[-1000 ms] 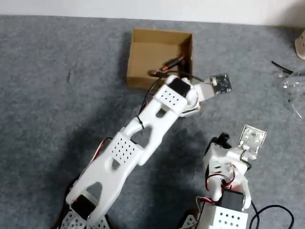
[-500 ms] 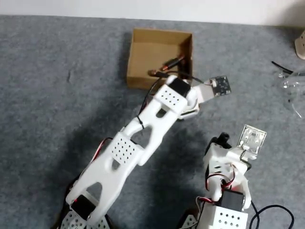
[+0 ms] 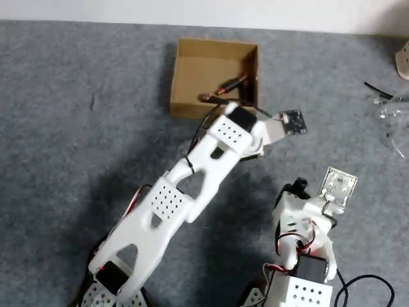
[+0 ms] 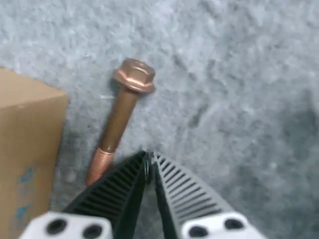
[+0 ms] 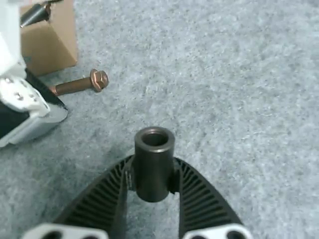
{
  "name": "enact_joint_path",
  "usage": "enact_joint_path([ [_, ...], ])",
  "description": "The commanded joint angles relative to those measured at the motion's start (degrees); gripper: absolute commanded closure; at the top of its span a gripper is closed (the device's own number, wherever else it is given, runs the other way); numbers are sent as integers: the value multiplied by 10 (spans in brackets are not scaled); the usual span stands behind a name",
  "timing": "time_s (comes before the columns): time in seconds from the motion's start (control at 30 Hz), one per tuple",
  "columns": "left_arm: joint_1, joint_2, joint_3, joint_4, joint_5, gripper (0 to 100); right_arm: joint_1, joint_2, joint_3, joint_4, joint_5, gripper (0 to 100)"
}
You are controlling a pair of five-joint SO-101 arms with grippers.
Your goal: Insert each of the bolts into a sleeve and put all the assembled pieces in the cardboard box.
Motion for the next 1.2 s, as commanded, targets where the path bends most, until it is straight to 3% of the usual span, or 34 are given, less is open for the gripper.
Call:
enact_joint_path([
  [0.0,-3,-17,-61,7,-2,979,7,-7,-8,-19,5,995],
  [0.27,-3,-17,-112,13,-2,800,7,-7,-8,-19,5,995],
  [0.87,-4,-16,-40,-84,-1,793,6,-7,-7,-19,5,995],
  [1.17,-9,24,-29,-85,-1,793,5,-7,-7,-19,6,995],
])
